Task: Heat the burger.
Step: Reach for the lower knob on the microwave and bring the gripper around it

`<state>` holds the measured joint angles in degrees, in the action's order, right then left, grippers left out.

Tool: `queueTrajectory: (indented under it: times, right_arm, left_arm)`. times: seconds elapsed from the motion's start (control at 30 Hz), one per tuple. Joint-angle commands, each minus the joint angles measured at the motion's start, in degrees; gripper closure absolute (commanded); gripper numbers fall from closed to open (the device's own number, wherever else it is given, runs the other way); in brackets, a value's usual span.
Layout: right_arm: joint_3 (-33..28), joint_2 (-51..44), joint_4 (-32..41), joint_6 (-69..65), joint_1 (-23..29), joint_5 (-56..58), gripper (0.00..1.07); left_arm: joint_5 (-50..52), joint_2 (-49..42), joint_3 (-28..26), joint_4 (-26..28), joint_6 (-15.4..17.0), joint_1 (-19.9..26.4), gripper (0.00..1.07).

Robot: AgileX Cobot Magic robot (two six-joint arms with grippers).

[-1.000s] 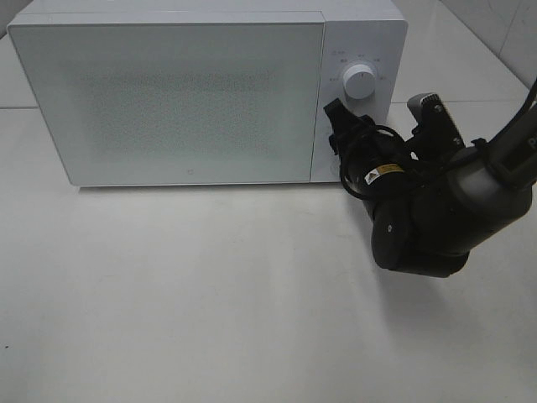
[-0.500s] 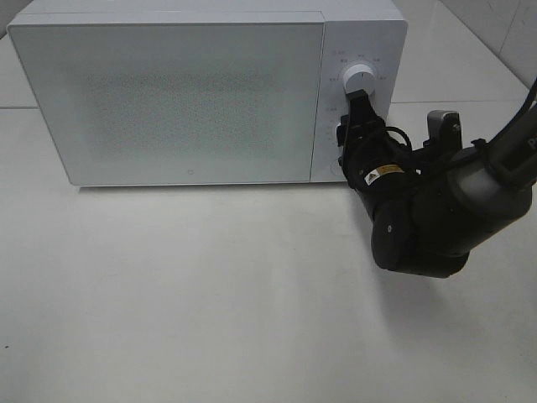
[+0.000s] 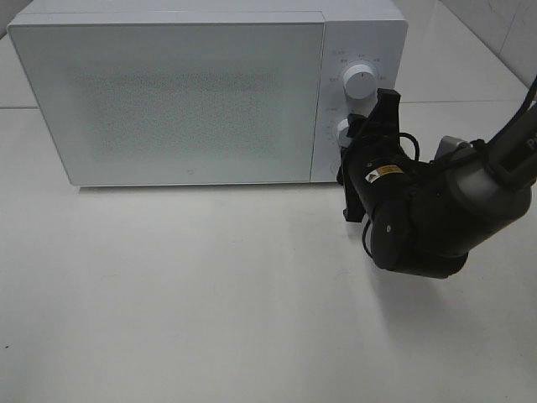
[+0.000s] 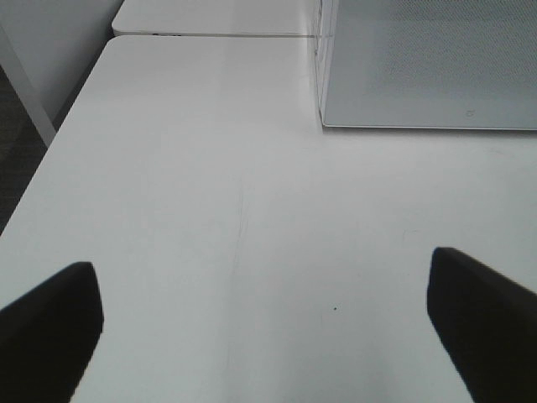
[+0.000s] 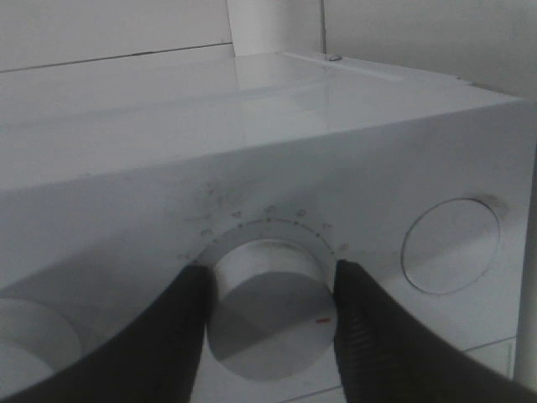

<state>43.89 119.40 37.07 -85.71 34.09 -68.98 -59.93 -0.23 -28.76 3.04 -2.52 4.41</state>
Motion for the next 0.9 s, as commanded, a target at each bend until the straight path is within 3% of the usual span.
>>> queueTrajectory:
  times: [0.03, 0.6, 0.9]
  right_arm:
    - [0.9, -0.1, 0.7, -3.7, -0.3, -8.8, 1.07]
    - [0.9, -0.1, 0.1, -3.7, -0.3, -8.1, 1.06]
    - [0.9, -0.1, -0.9, -2.5, -0.3, -7.2, 0.93]
  left_arm:
    - [0.4, -1.5, 0.2, 0.2, 0.0, -0.3, 0.06]
    - [0.4, -1.5, 0.2, 0.2, 0.0, -0.3, 0.06]
    - [0.4, -1.5, 0.2, 0.2, 0.0, -0.3, 0.06]
